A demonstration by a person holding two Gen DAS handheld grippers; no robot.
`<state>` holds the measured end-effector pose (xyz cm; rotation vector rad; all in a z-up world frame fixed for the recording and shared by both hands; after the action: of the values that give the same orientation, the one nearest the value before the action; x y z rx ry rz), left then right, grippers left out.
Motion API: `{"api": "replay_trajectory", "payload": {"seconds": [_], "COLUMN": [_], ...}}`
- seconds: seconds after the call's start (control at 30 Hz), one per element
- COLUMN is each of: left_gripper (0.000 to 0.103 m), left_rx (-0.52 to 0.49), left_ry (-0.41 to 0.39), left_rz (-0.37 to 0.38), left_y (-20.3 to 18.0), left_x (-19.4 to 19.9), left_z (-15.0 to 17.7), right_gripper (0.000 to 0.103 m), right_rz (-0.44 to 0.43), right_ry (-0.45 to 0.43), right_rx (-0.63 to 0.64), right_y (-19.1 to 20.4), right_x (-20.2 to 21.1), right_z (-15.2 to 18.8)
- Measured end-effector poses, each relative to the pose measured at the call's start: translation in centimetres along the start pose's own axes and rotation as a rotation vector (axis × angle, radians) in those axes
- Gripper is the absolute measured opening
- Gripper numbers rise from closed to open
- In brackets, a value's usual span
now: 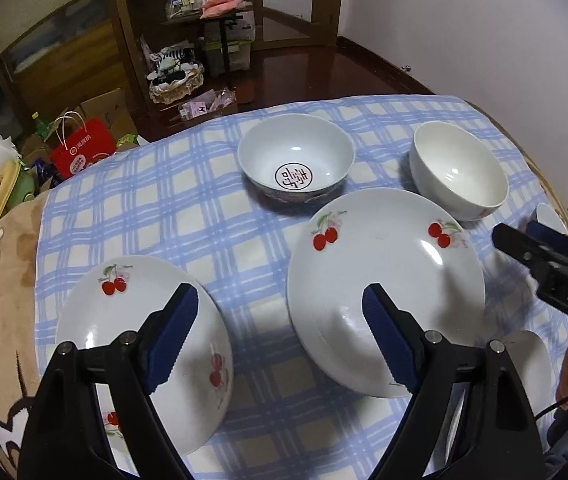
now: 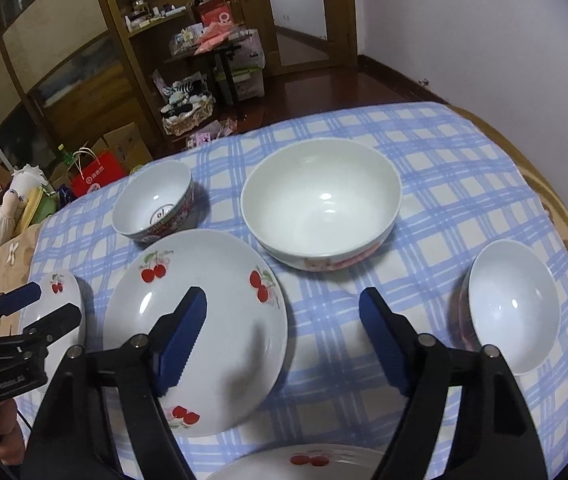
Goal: Organize plates and bowls
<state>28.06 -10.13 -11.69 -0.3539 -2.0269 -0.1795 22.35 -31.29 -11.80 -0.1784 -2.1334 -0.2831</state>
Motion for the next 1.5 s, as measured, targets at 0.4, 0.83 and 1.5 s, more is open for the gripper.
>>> {"api": "replay_trajectory", "payload": {"seconds": [0.4, 0.83, 1.5], "left_gripper": [0.033, 0.029, 0.016], "left_rx": [0.084, 0.103, 0.083], "left_ry": [0.111, 0.151, 0.11], "left_rz": [0.086, 0.114, 0.107], "left_y": [1.1, 0.9, -0.2], "left_x": [-2.5, -4.6, -6.4], "left_z": [1.0, 1.7, 2.7], "right_gripper": [0.059, 0.045, 0.011], "right_rz": [-0.053, -0.068, -0.139], "right_ry": [0.044, 0.121, 0.135], "right_rx": [-0.005, -0.014, -0.078], "right_y": [-0.3, -0.4, -1.2], "right_x": [-2.2, -4.8, -6.5], "right_z": [0.5, 1.4, 1.9]}}
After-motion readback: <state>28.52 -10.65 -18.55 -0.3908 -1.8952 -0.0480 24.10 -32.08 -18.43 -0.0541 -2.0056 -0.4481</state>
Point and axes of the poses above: each gripper's, at about its wrist camera, not at the fingertips, and x roughly against the way its jaws point, y to its left, z to its underside, the point moved 3 cm from there along -x, roughly the way its jaws point, and after that the axes turned 4 degrees about y, right-handed, at the moved point
